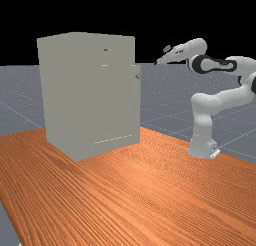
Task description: Open the cabinet door
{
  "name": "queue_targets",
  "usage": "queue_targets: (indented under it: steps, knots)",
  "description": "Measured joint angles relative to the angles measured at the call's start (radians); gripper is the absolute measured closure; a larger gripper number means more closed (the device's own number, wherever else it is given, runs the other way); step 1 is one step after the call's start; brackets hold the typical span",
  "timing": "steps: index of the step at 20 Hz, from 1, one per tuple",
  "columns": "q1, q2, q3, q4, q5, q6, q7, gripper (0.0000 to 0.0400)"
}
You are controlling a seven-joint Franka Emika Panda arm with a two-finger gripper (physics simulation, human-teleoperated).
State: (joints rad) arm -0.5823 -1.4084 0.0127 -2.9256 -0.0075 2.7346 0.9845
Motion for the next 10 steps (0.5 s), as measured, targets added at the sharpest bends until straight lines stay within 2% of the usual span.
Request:
queue_targets:
  steps: [2,6,10]
  knots:
    - [-0.003,0.062,-0.04,-0.008,0.009,0.087,-0.005,0.0007]
    - [-0.019,0.143,-0.108,-0.011,0.008,0.188,-0.036,0.0001]
    - [0.033,0.238,-0.219,-0.01,-0.004,0.341,-0.112,0.0]
